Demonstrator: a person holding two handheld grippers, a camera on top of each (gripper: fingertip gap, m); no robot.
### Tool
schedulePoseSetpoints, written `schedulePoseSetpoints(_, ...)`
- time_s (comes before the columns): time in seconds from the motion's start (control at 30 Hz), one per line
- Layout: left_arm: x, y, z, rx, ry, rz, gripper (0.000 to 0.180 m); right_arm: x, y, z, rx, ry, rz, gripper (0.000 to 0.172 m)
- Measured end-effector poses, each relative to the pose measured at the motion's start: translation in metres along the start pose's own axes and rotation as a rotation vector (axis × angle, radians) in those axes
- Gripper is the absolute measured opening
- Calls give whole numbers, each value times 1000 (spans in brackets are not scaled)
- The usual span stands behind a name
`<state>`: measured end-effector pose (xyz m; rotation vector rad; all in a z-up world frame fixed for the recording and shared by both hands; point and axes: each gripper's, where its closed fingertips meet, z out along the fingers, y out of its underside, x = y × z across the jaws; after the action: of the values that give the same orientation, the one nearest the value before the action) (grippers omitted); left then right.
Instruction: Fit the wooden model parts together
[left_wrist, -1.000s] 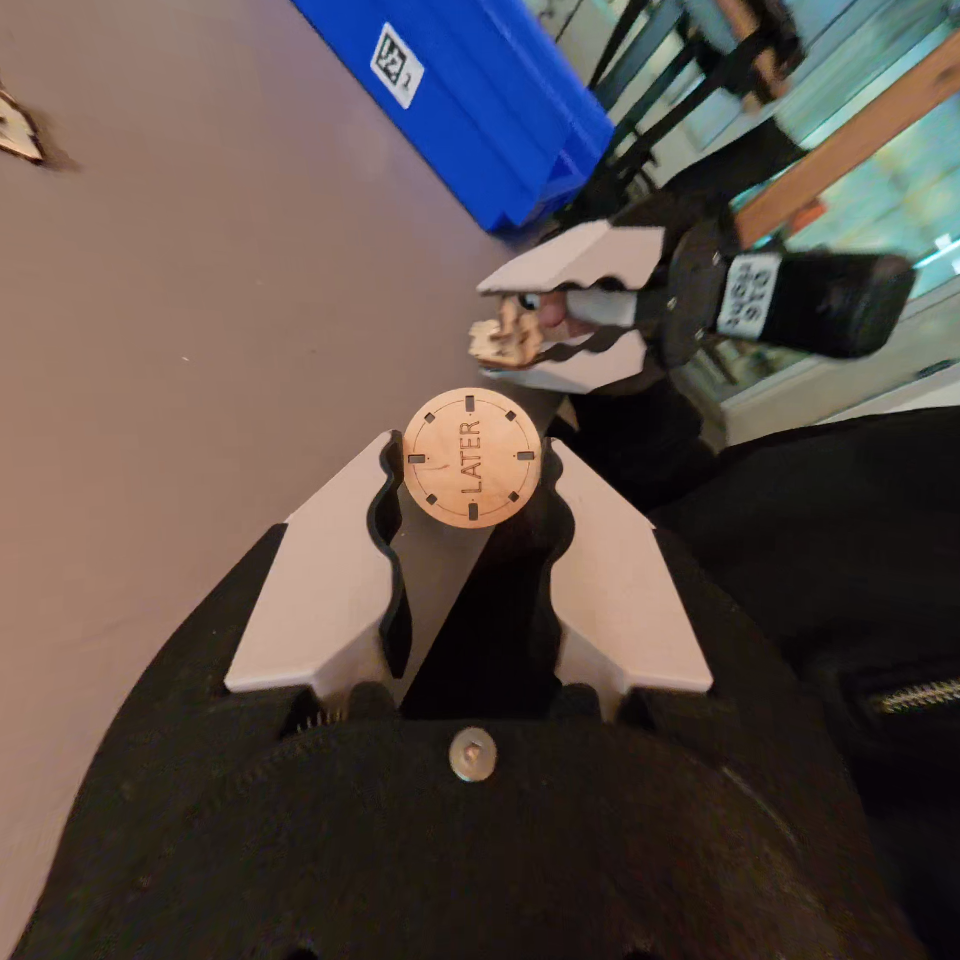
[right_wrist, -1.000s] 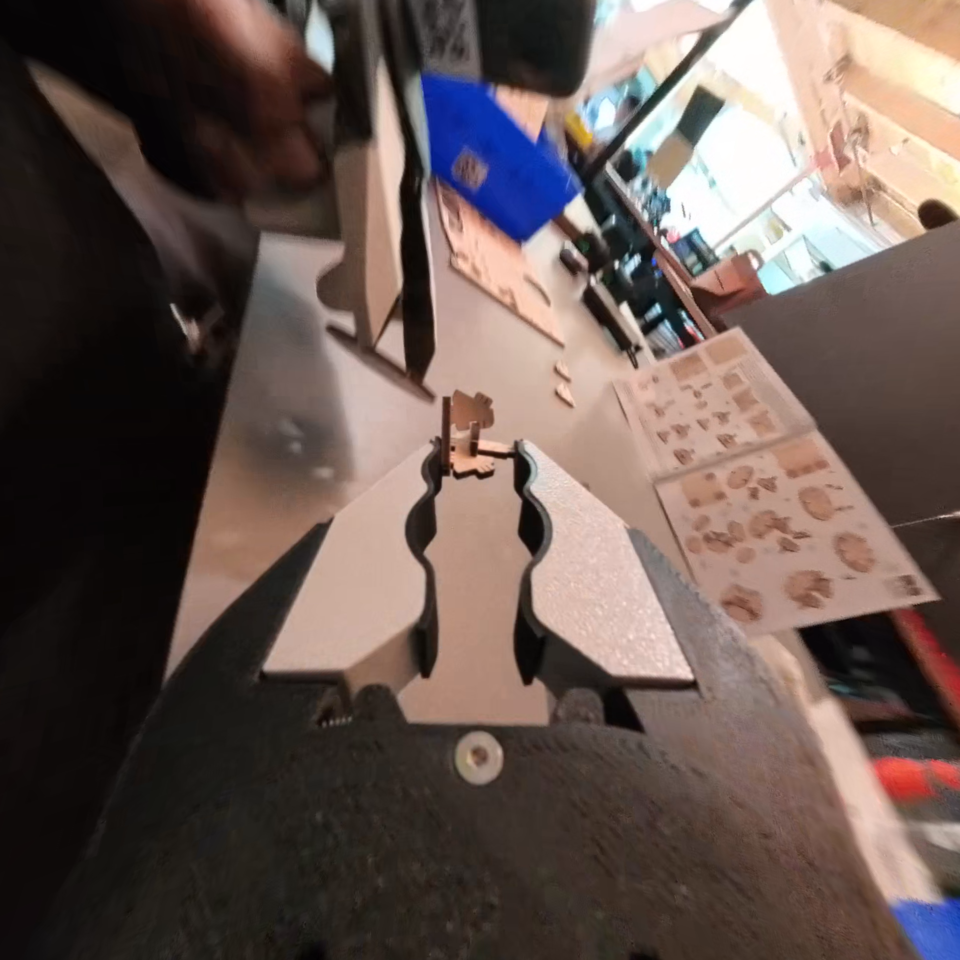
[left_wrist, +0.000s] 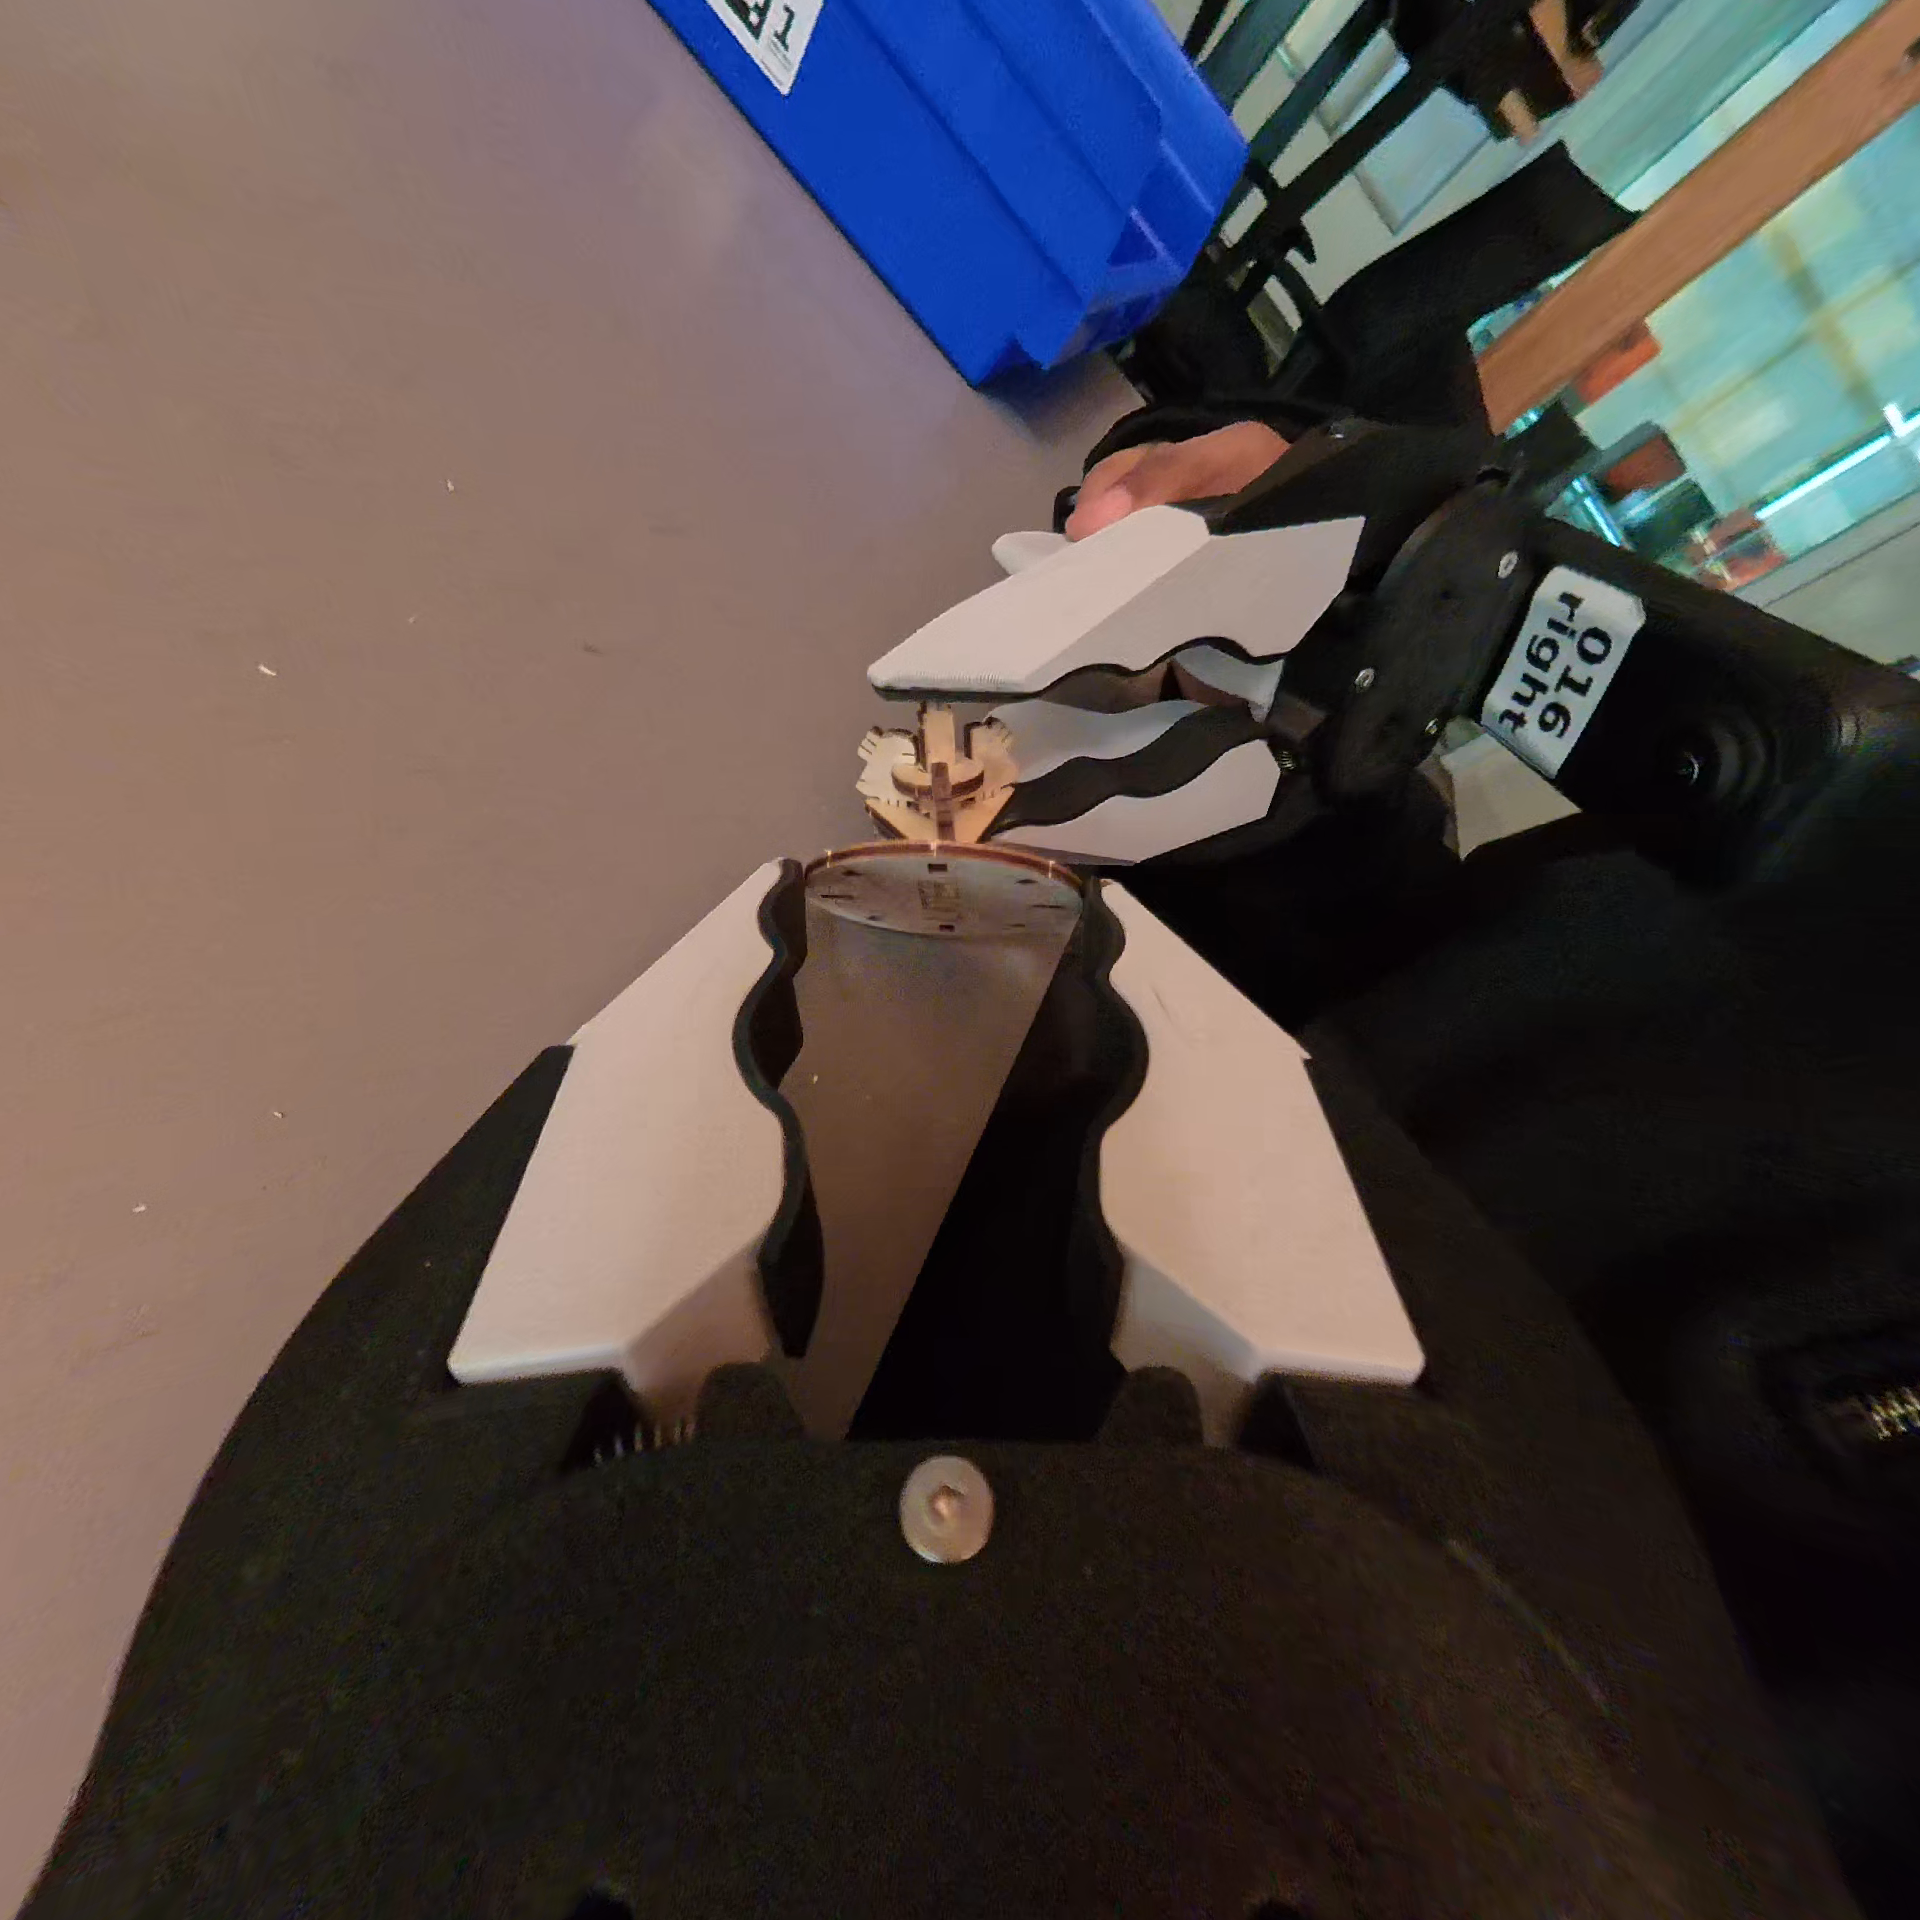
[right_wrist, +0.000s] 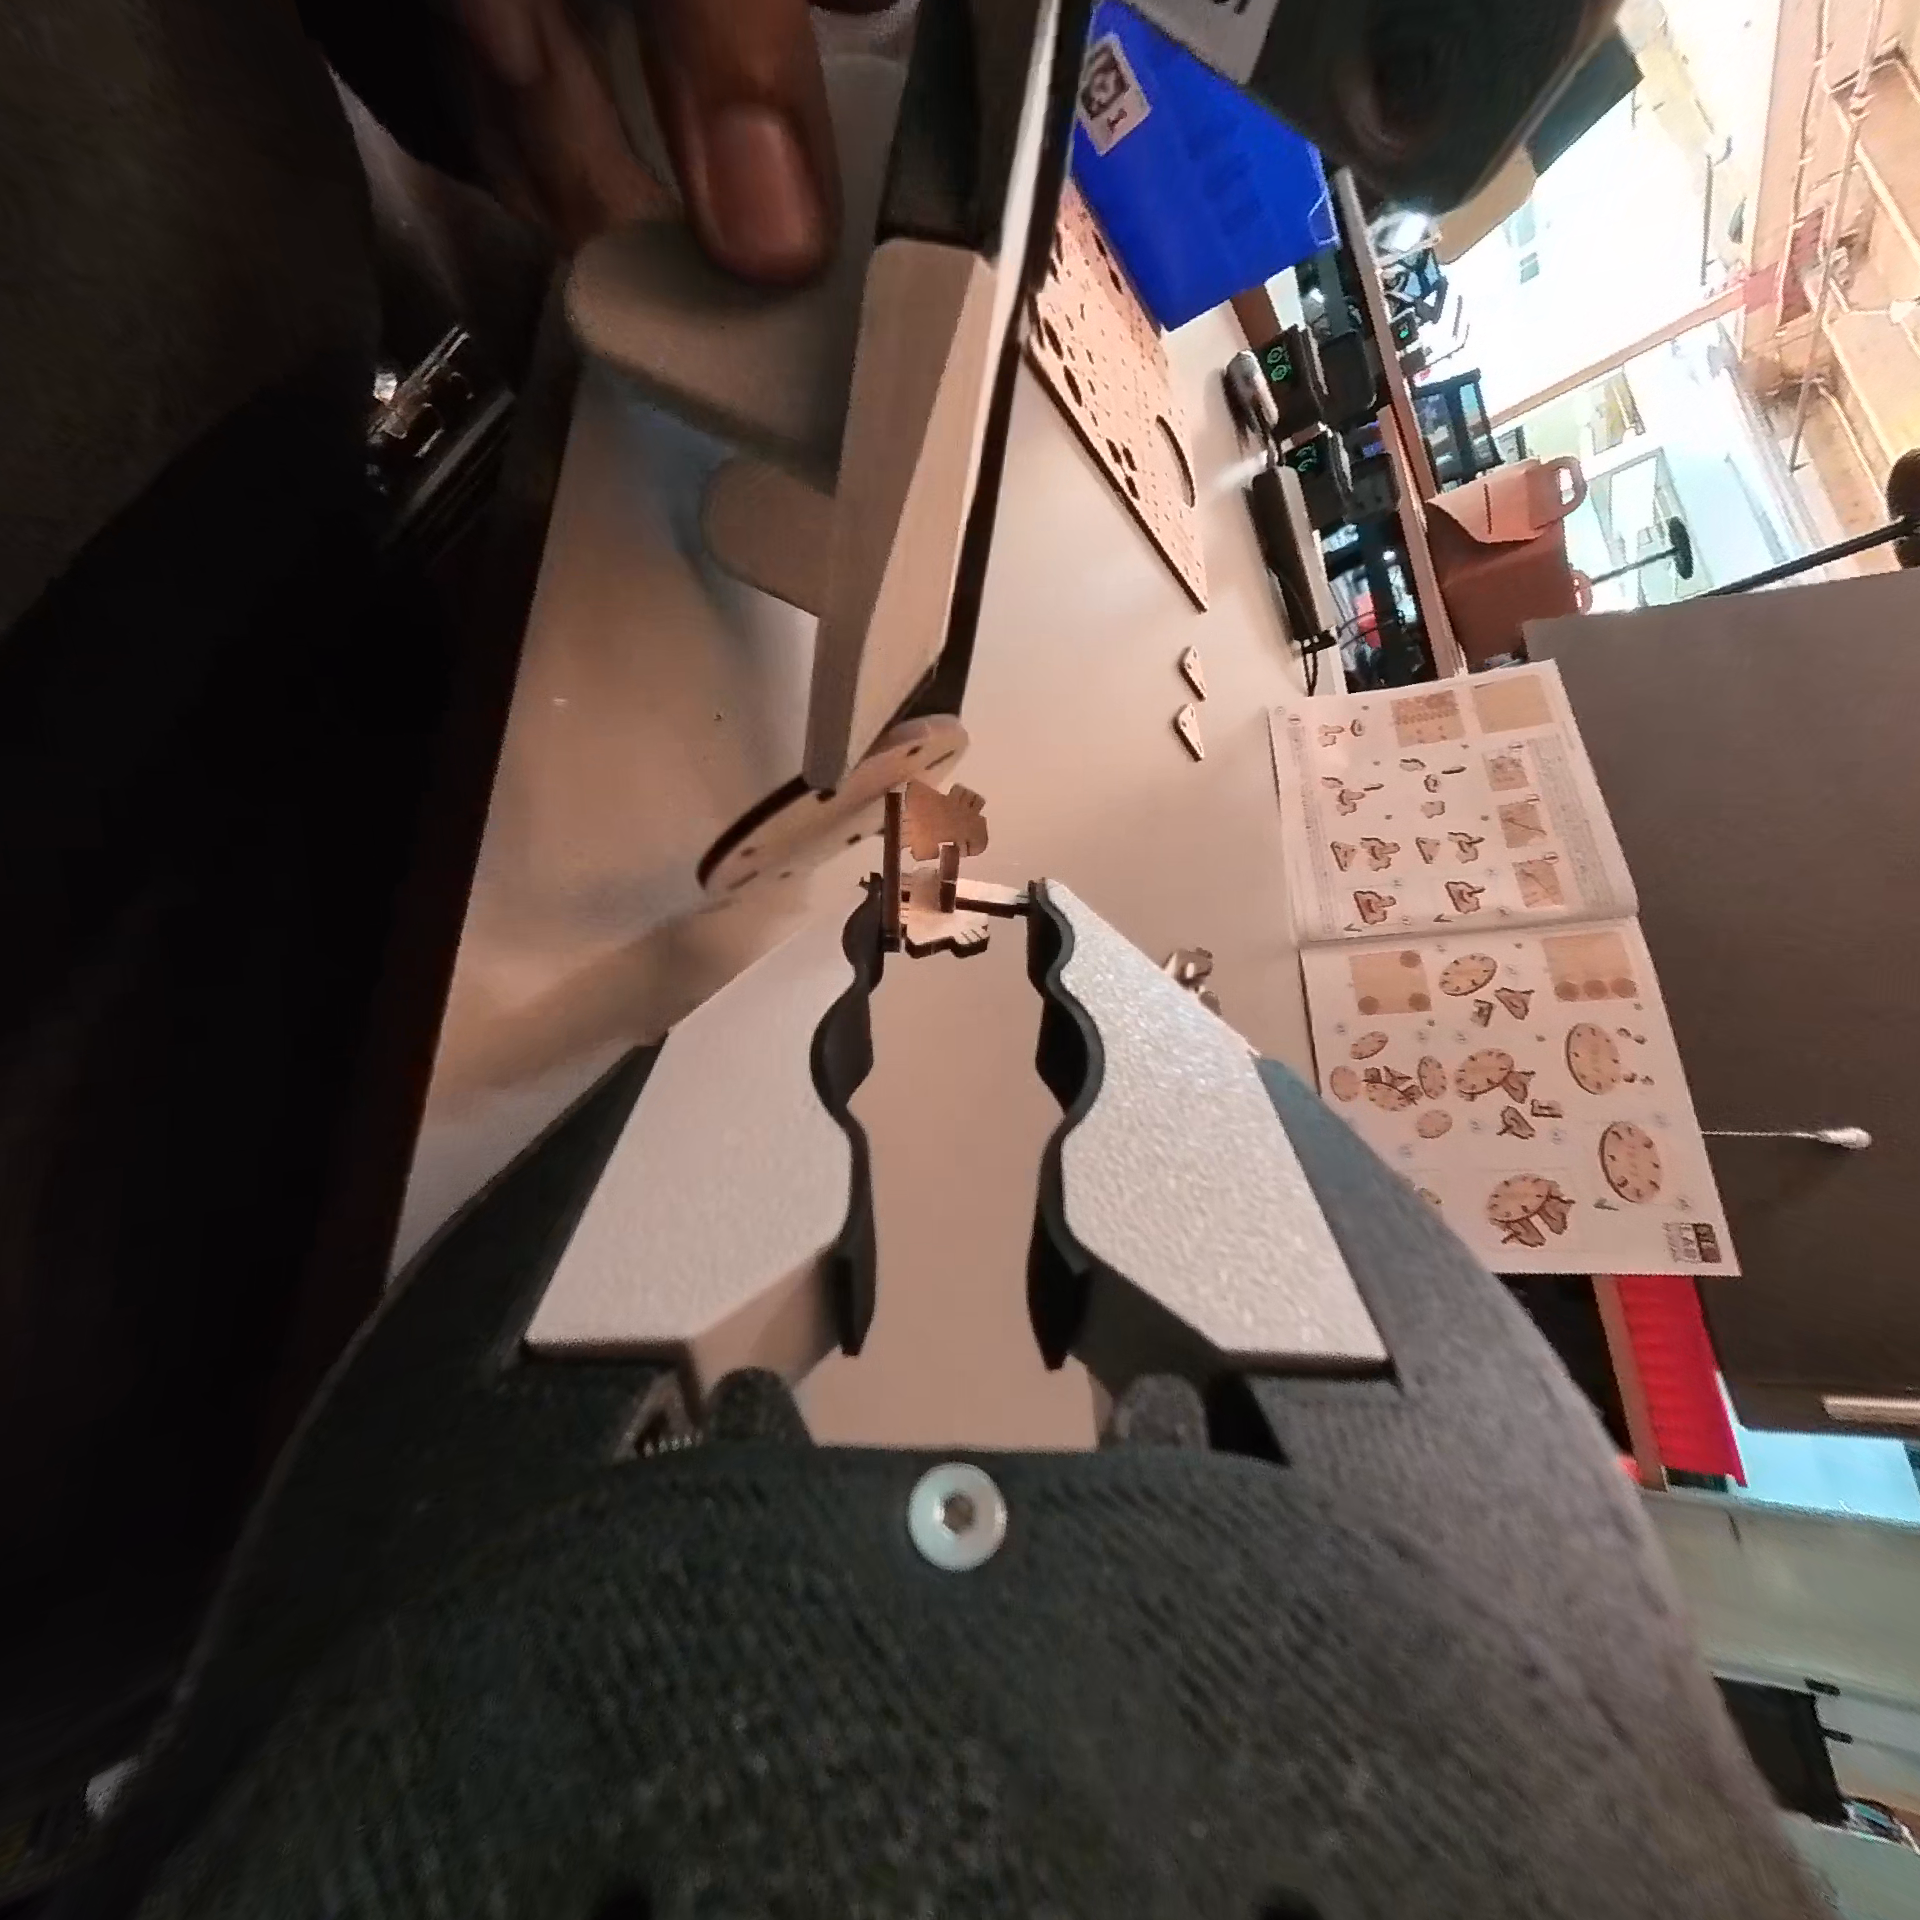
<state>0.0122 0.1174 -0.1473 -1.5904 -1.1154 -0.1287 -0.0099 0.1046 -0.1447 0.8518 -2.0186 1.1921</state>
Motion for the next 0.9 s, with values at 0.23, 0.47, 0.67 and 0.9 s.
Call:
schedulePoseSetpoints(0.23, -11, 0, -6, 1, -78, 15, 53, -9, 6, 7, -47, -28, -23, 26)
schedulePoseSetpoints(0.47, -19, 1, -17, 21, -104, -53, 58, -11, 6, 11, -71, -27, -26, 26)
schedulePoseSetpoints(0.67, -25, 1, -28, 59, -128, -108, 54, -14, 7, 14, -90, -31, -47, 26)
schedulePoseSetpoints(0.9, -10, -10, -25, 121, -42, -92, 34, -15, 3, 18, -100, -28, -48, 26)
